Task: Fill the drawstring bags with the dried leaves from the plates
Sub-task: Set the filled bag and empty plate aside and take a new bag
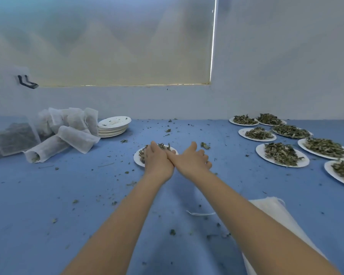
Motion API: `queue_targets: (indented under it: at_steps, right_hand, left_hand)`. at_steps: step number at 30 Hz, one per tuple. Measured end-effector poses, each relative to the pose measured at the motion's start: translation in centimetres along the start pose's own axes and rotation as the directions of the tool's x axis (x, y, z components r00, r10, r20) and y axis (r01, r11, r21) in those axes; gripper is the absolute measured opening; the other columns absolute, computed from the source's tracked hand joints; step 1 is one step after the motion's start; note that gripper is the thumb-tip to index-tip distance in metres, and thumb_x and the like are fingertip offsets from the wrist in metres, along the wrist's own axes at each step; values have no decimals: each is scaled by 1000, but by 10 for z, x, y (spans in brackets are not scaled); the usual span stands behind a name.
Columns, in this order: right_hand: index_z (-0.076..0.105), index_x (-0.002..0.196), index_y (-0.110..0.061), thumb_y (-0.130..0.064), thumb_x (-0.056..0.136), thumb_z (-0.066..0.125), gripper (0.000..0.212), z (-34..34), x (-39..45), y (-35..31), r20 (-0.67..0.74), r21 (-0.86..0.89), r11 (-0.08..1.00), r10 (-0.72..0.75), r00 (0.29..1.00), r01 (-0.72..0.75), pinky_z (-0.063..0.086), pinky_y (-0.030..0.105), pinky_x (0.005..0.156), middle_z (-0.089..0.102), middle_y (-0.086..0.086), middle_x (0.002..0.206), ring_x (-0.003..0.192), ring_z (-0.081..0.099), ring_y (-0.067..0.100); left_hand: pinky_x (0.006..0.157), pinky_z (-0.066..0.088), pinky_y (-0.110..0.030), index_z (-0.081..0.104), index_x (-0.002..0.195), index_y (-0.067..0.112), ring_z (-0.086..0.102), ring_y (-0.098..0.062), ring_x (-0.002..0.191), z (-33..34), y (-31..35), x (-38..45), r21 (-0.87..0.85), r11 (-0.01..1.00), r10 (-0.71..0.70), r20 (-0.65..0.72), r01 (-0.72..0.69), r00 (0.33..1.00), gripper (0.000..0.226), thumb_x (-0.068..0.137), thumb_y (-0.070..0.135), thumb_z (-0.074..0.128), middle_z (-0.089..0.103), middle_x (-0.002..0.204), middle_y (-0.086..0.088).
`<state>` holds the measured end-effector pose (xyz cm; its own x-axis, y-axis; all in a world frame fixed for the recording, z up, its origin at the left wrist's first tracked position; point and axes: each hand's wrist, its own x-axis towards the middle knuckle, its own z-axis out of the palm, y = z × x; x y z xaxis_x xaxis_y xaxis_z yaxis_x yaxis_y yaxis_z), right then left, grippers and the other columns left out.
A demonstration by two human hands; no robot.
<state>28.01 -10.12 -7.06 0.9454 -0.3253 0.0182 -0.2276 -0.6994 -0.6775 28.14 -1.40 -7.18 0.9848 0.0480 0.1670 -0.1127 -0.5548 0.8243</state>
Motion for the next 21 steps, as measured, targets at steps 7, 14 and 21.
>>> queue_targets:
  at_steps: [7, 14, 21]
  right_hand:
    - [30, 141, -17, -66, 83, 43, 77, -54, -61, 53, -11, -193, 979, -66, 998, 63, 27, 43, 102, 43, 11, 136, 129, 33, 32]
    - [65, 106, -17, -56, 95, 24, 58, -109, -109, 113, 98, -260, 940, -204, 974, 223, 36, 39, 94, 65, 4, 108, 105, 52, 23]
    - [49, 133, -23, -39, 97, 43, 40, -138, -107, 152, 178, -536, 779, -273, 945, 326, 30, 40, 104, 51, 1, 134, 131, 32, 20]
  left_hand:
    - [67, 37, -39, 44, 95, 1, 47, -30, 82, 25, 30, -78, 163, 983, 51, 235, -91, 971, 9, 92, 3, 35, 46, 107, -24]
    - [97, 39, -38, 49, 119, 11, 47, -28, 116, 64, 56, -130, 197, 956, 145, 330, -218, 933, 29, 95, 27, 43, 54, 123, -9]
    - [86, 32, -31, 49, 125, 24, 30, -27, 124, 97, 52, -137, 372, 875, 175, 351, -309, 920, 38, 88, 28, 56, 44, 130, -3]
